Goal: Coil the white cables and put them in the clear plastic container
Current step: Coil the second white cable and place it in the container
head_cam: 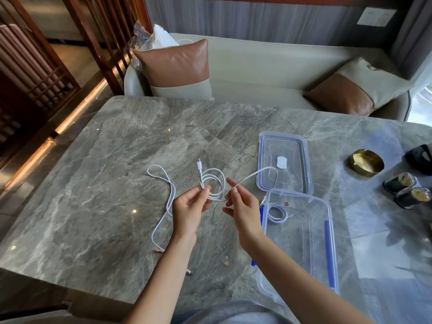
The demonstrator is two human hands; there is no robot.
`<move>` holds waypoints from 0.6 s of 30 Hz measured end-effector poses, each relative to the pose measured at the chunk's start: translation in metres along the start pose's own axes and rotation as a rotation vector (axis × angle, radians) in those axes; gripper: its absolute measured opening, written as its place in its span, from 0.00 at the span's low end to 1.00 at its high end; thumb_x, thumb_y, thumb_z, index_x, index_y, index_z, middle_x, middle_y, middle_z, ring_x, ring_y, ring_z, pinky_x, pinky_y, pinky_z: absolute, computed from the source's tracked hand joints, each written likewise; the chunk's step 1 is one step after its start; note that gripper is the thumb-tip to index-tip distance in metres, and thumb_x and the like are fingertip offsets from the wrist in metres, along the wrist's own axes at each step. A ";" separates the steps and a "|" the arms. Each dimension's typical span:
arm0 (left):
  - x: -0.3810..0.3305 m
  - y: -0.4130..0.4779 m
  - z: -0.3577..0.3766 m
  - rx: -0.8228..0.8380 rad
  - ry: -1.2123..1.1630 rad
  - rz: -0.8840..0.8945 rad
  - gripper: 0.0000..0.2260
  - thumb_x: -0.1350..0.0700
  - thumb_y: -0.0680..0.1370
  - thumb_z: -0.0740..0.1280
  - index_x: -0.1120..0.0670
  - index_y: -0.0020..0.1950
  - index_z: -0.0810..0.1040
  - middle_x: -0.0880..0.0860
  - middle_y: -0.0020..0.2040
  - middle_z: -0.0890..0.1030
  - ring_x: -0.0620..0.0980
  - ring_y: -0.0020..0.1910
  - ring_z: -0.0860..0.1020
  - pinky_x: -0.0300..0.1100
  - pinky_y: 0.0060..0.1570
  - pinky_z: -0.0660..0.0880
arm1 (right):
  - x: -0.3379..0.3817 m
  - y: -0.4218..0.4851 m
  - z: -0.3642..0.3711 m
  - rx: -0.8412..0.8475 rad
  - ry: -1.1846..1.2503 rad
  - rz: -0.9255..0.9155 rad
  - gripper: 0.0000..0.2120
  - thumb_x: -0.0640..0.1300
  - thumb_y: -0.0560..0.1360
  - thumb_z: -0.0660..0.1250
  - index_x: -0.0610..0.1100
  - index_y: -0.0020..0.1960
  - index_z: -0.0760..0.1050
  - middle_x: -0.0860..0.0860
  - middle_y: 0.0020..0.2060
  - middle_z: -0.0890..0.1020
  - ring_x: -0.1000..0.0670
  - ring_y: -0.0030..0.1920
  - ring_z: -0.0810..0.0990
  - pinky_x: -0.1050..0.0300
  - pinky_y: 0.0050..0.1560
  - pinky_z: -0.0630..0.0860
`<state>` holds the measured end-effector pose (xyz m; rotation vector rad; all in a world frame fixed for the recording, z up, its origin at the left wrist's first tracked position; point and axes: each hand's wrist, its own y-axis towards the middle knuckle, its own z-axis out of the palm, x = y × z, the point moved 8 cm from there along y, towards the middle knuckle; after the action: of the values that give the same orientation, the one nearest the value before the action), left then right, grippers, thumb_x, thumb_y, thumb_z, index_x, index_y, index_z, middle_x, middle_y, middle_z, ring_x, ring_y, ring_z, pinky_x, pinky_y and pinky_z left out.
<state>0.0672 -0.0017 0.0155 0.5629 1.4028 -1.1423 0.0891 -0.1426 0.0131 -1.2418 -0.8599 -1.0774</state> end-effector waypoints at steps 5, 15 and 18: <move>-0.004 -0.002 0.008 0.134 0.113 0.046 0.09 0.63 0.75 0.67 0.52 0.38 0.82 0.47 0.31 0.81 0.39 0.32 0.77 0.30 0.36 0.76 | 0.012 0.014 -0.002 0.032 -0.324 -0.126 0.14 0.44 0.80 0.58 0.35 0.54 0.77 0.50 0.39 0.71 0.42 0.48 0.77 0.47 0.48 0.76; -0.011 0.000 0.008 0.326 0.262 0.029 0.06 0.65 0.75 0.65 0.61 0.49 0.81 0.46 0.37 0.82 0.36 0.35 0.78 0.28 0.39 0.76 | 0.002 0.017 0.010 0.378 -0.433 0.081 0.12 0.37 0.80 0.54 0.39 0.51 0.76 0.48 0.38 0.79 0.53 0.38 0.79 0.57 0.41 0.79; -0.014 -0.002 0.010 0.414 0.303 0.043 0.06 0.65 0.75 0.66 0.56 0.46 0.81 0.44 0.39 0.84 0.36 0.40 0.78 0.27 0.42 0.74 | 0.002 0.012 0.014 0.495 -0.477 0.190 0.10 0.36 0.80 0.53 0.40 0.49 0.73 0.48 0.36 0.77 0.52 0.36 0.79 0.57 0.40 0.79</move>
<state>0.0727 -0.0073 0.0305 1.0926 1.4022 -1.3635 0.1018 -0.1288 0.0133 -1.1355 -1.2507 -0.3745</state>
